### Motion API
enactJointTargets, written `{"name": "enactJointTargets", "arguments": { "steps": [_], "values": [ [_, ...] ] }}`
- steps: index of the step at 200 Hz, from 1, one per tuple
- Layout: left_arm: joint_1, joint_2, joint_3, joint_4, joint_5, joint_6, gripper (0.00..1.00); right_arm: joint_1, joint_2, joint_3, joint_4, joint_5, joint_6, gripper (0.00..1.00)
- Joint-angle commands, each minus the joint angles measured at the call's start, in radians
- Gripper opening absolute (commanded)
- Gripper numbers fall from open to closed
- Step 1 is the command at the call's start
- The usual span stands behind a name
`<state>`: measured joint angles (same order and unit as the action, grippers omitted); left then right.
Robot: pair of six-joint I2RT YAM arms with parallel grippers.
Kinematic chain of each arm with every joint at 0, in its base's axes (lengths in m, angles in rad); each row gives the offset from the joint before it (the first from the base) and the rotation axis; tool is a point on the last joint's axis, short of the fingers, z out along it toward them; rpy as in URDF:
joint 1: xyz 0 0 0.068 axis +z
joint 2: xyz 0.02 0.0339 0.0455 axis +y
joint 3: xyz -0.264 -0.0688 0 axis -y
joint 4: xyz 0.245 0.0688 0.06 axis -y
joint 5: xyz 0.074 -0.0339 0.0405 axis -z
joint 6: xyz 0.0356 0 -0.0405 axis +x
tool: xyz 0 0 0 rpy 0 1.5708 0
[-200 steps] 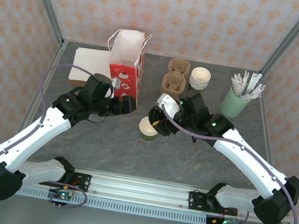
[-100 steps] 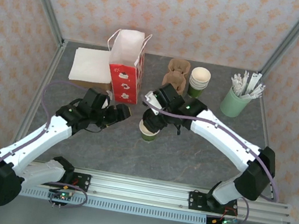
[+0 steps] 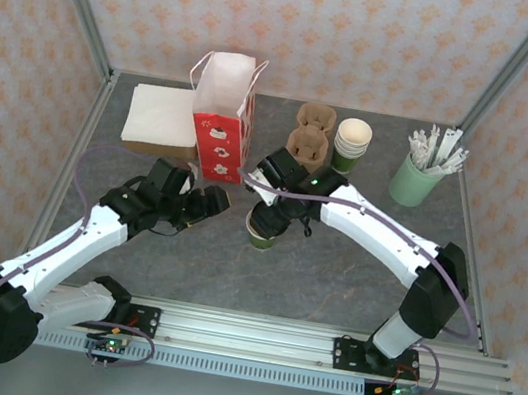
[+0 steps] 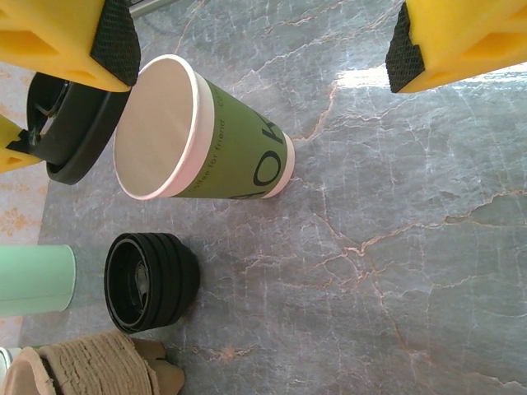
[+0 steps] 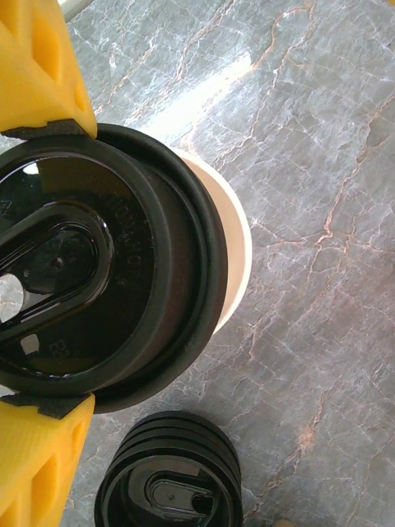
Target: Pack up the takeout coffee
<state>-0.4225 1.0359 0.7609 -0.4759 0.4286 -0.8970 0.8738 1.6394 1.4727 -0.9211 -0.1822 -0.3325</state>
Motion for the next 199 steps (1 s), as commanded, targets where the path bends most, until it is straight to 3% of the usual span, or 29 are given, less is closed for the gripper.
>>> {"name": "enactJointTargets", "arguments": {
  "steps": [1, 199],
  "values": [
    [0.011, -0.010, -0.013, 0.016, -0.031, 0.006, 0.81, 0.012, 0.021, 0.043, -0.032, 0.022, 0.008, 0.74],
    [0.011, 0.004, 0.006, -0.010, -0.039, 0.033, 0.82, 0.017, 0.103, 0.081, -0.048, 0.015, -0.005, 0.75]
  ]
}}
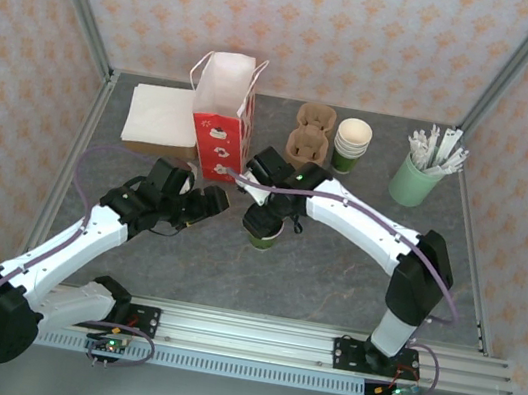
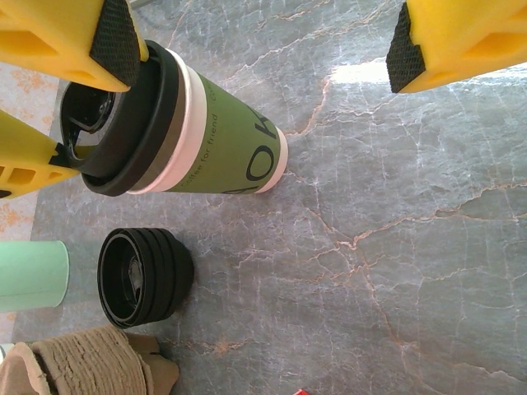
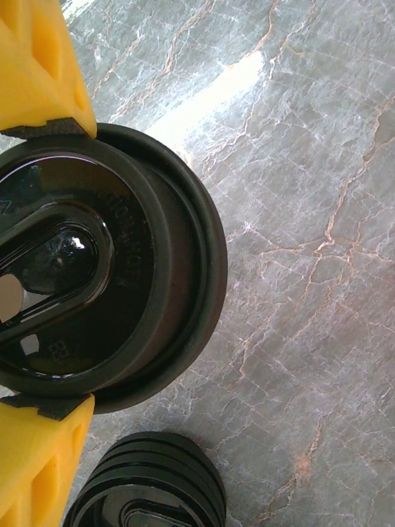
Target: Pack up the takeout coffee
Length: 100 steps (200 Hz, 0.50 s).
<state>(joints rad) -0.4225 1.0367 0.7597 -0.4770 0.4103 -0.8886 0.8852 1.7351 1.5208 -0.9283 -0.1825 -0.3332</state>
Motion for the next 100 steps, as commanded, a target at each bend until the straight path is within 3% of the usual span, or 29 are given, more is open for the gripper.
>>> {"name": "enactJointTargets", "arguments": {
  "steps": [1, 100],
  "values": [
    [0.011, 0.002, 0.007, -0.008, -0.021, 0.024, 0.82, 0.006, 0.007, 0.033, -0.041, 0.015, -0.003, 0.75],
    [0.010, 0.009, 0.010, -0.010, -0.017, 0.028, 0.82, 0.006, 0.020, 0.034, -0.057, 0.006, -0.002, 0.77]
  ]
}}
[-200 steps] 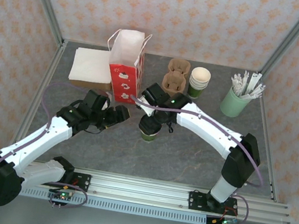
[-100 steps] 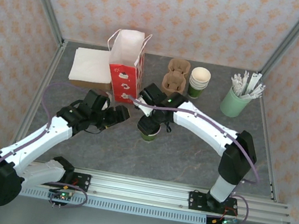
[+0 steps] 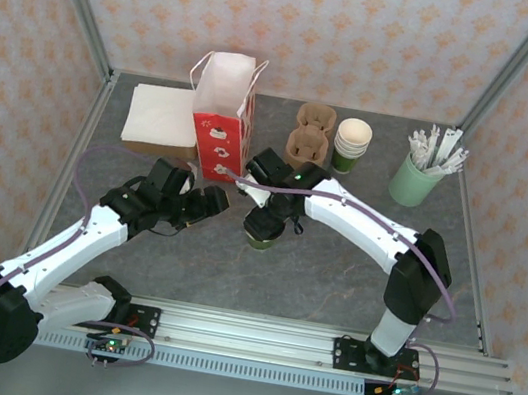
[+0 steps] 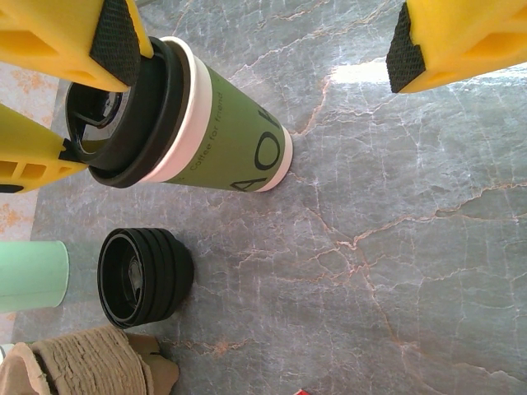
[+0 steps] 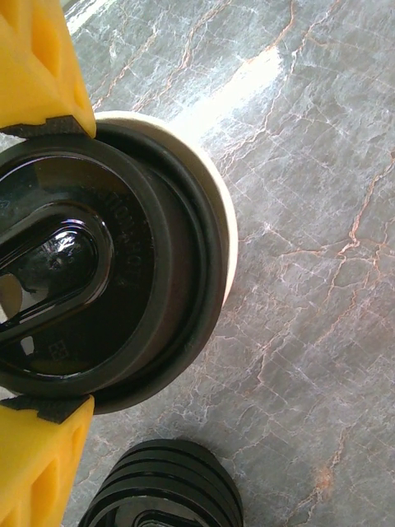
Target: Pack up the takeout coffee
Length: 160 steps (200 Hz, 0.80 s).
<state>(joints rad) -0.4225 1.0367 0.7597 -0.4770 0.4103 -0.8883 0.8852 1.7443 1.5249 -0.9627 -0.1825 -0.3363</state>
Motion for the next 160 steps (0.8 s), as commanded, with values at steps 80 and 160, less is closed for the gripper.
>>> {"name": "enactJointTargets", "arguments": {
  "steps": [80, 160],
  "values": [
    [0.010, 0.017, 0.018, -0.005, -0.014, 0.027, 0.82, 0.006, -0.025, 0.057, -0.010, -0.024, 0.017, 0.77],
    [0.011, 0.011, 0.020, -0.014, -0.017, 0.030, 0.82, 0.006, 0.003, 0.035, -0.009, -0.016, 0.011, 0.77]
  ]
}}
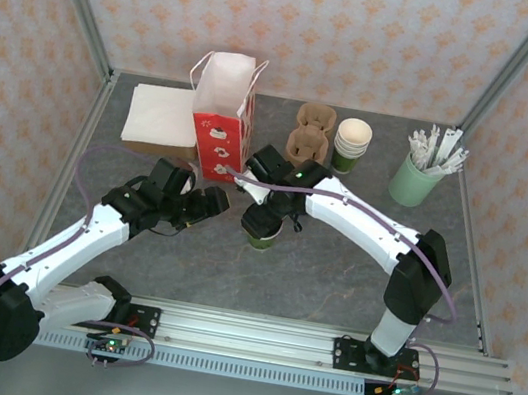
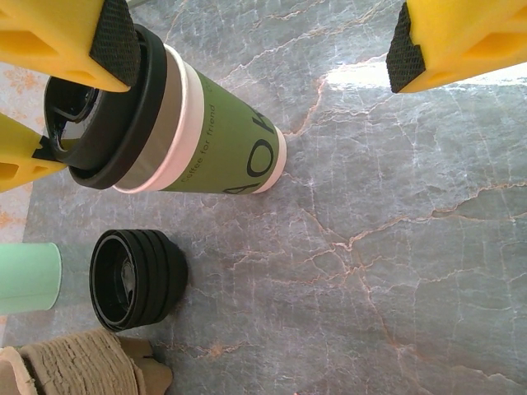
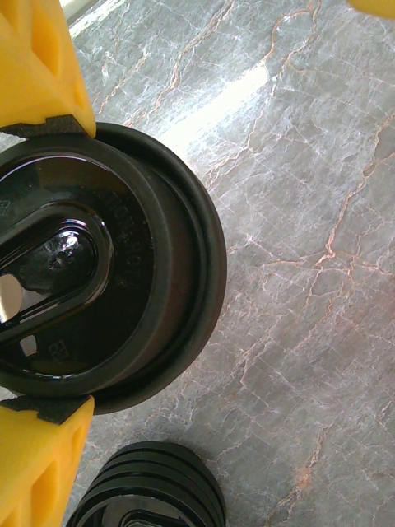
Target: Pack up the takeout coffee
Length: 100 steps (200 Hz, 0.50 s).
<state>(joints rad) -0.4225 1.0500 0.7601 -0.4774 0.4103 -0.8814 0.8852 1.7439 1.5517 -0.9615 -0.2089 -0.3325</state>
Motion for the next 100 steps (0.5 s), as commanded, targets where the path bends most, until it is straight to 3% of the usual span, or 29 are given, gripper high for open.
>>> {"name": "enactJointTargets", "arguments": {
  "steps": [1, 100],
  "values": [
    [0.010, -0.002, 0.019, -0.013, -0.017, 0.023, 0.82, 0.006, 0.003, 0.009, -0.009, 0.010, 0.006, 0.77],
    [0.011, 0.004, 0.026, -0.019, -0.017, 0.027, 0.82, 0.006, 0.031, 0.003, -0.007, -0.008, 0.007, 0.77]
  ]
}}
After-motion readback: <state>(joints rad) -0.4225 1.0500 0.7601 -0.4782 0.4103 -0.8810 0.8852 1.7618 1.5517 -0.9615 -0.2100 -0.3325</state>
